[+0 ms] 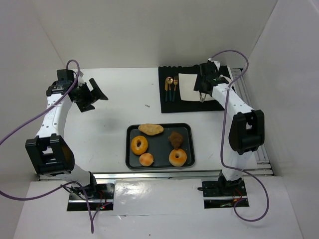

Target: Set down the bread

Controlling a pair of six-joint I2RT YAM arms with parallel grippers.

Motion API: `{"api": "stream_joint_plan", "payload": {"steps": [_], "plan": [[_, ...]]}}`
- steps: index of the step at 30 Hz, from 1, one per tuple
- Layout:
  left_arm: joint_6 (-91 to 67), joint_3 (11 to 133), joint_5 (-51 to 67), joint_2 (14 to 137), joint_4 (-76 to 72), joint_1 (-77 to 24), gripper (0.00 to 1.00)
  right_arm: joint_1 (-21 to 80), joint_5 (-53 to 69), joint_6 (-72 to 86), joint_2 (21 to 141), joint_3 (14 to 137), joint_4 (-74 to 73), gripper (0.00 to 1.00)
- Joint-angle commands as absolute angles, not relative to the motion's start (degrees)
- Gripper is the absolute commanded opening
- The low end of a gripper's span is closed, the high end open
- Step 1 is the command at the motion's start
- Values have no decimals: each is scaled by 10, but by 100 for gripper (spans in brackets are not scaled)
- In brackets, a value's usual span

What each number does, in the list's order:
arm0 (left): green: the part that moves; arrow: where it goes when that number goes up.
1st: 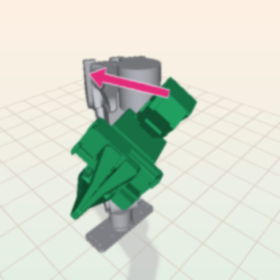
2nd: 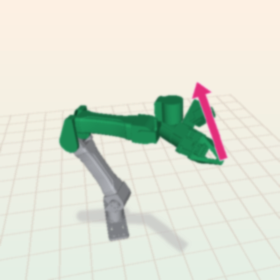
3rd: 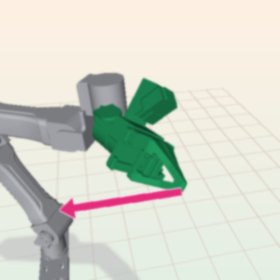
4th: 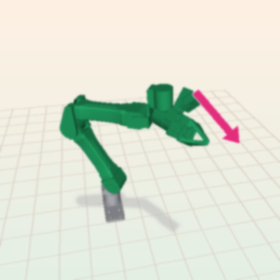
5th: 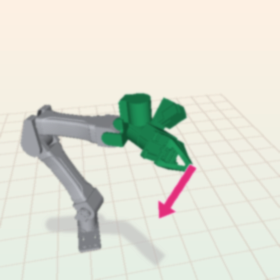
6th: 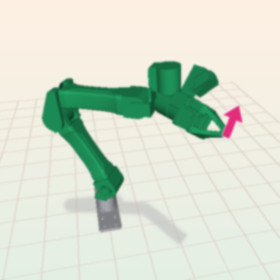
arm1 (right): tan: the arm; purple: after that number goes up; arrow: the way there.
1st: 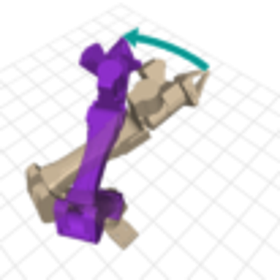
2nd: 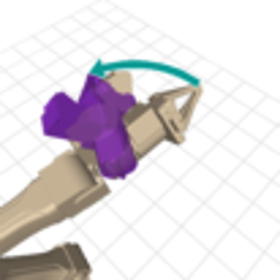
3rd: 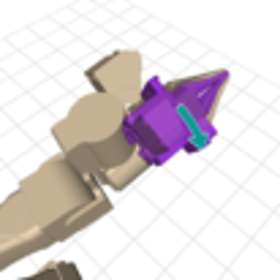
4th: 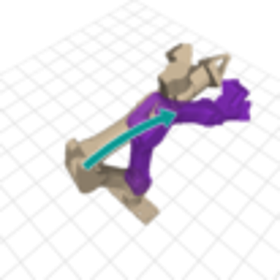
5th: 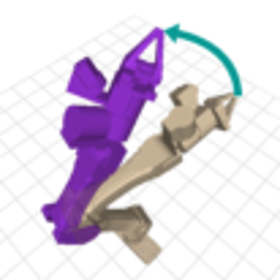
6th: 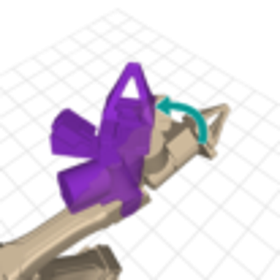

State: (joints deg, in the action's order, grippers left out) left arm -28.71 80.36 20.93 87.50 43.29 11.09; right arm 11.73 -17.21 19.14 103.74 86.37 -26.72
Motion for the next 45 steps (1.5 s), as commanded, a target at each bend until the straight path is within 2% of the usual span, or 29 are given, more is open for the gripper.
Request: {"api": "stream_joint_plan", "payload": {"steps": [1,5,12,21,26,29,34,36,41,45], "plan": [[-287,829,218,878,428,113,100,134,-183,174,987,921,-244,62],[-292,829,218,878,428,113,100,204,-134,167,1020,973,-237,62],[-311,821,239,873,406,113,100,300,-112,136,1201,1117,-210,65],[-300,816,233,878,411,113,100,336,-141,137,1356,1212,-91,65],[-294,805,239,878,417,113,100,343,-135,143,1443,1288,-105,72],[-289,805,234,878,417,113,100,356,-134,143,1457,1293,-105,76],[-284,805,234,883,417,119,100,361,-142,143,1439,1309,-134,97],[-284,805,234,883,417,119,100,361,-153,149,1404,1298,-134,100],[-279,811,228,878,428,119,100,356,-187,149,1305,1244,-169,100],[-292,817,228,859,428,119,100,356,-289,178,1207,1167,-202,100]]}}
